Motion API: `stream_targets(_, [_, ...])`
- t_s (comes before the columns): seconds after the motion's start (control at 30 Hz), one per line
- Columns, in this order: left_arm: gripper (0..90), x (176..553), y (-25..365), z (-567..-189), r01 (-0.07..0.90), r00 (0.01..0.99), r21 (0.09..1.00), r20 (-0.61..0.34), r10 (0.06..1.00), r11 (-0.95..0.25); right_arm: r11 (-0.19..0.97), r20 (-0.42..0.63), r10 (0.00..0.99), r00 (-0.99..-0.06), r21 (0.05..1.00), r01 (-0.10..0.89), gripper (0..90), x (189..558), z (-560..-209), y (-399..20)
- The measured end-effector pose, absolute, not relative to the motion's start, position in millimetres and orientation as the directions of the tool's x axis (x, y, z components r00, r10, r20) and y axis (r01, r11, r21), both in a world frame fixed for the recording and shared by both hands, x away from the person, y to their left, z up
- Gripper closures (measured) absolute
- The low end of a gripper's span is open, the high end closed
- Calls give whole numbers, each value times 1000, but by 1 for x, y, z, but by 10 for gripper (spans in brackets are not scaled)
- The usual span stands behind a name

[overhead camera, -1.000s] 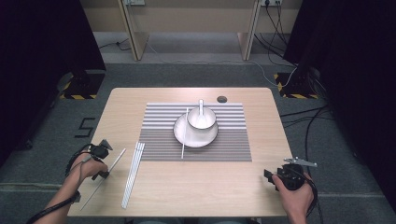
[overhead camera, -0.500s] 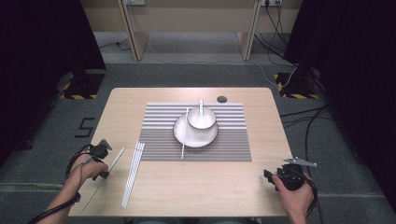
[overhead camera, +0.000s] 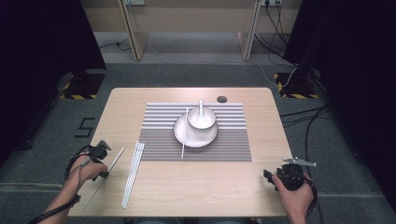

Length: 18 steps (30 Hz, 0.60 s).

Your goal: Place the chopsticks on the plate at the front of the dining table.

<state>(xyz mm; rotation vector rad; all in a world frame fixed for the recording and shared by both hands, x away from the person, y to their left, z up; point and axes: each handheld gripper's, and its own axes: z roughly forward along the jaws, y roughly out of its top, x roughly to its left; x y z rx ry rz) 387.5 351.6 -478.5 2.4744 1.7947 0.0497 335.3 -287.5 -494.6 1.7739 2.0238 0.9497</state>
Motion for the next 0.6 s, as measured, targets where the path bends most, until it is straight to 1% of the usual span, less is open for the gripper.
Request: stream_targets(0.6, [849,386,351,-478,944,320,90,-27,947,-317,25,205,958,-200,637,771,381,336,-495,-287])
